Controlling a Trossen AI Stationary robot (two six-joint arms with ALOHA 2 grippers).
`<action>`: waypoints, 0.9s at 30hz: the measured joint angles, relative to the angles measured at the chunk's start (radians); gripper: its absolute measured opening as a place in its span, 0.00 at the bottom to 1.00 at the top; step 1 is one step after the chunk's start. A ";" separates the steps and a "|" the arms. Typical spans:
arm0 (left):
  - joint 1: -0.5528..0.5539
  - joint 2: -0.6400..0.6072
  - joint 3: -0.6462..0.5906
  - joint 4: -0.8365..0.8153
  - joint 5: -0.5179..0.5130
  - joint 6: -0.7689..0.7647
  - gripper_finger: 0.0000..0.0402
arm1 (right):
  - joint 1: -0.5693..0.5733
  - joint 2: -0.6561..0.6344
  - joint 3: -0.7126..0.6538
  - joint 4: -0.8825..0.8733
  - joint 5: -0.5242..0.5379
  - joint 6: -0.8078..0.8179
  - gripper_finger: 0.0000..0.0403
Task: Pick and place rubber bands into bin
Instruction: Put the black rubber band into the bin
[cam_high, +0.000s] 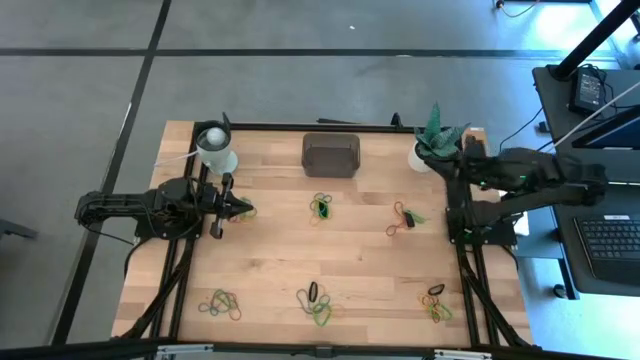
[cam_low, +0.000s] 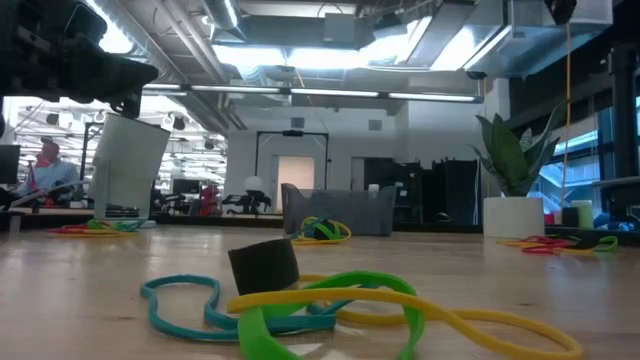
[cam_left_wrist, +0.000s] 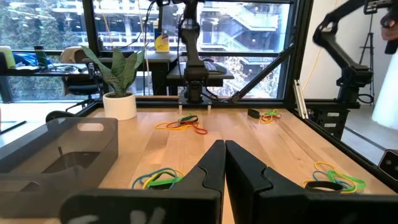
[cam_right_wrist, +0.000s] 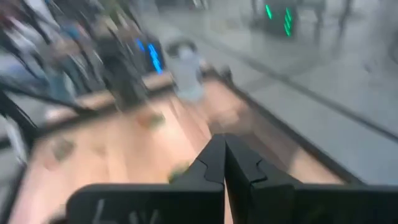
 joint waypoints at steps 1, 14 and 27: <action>0.000 0.000 0.000 0.000 0.000 0.000 0.02 | -0.006 0.045 0.039 -0.069 0.002 0.031 0.00; 0.000 0.000 0.000 0.000 0.000 0.000 0.02 | -0.124 0.430 0.142 -0.506 -0.090 0.515 0.06; 0.000 0.000 0.000 0.000 0.000 0.000 0.02 | -0.199 0.535 -0.166 -0.450 -0.292 0.651 0.28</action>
